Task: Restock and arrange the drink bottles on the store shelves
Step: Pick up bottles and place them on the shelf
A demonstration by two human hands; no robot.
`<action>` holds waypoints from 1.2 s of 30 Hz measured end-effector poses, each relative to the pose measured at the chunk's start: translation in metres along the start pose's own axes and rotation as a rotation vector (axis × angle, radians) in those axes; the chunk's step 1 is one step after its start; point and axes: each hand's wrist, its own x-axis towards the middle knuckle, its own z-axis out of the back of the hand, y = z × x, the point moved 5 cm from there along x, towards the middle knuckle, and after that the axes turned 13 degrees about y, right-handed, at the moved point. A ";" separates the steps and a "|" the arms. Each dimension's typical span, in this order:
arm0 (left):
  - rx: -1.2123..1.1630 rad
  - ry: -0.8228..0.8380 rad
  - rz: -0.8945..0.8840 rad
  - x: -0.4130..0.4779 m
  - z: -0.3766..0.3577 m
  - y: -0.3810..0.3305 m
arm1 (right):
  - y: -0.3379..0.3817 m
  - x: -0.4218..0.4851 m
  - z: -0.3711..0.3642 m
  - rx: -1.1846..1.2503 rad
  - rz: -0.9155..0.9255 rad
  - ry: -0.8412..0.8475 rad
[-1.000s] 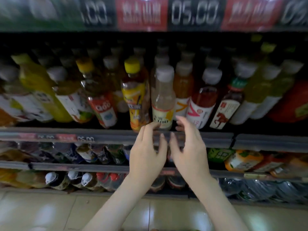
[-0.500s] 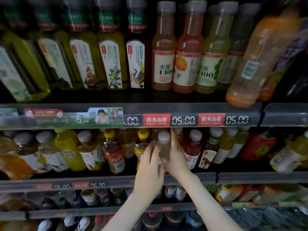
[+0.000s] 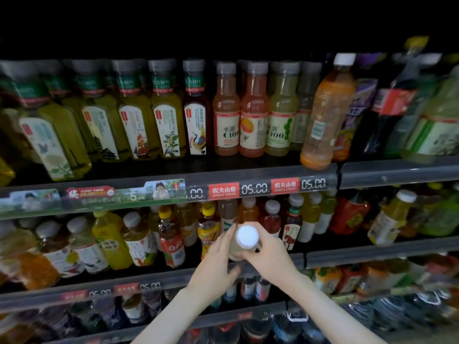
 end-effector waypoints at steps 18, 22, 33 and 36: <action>-0.064 -0.728 -0.328 -0.020 0.128 -0.159 | 0.126 -0.021 0.221 -0.150 0.266 -0.600; -0.104 -0.726 -0.270 -0.012 0.138 -0.157 | 0.121 0.013 0.242 -0.242 0.094 -0.559; -0.131 -0.771 -0.212 -0.008 0.147 -0.150 | 0.122 0.049 0.257 -0.383 0.090 -0.545; -0.157 -0.753 -0.235 -0.001 0.151 -0.156 | 0.124 0.031 0.244 -0.235 0.262 -0.348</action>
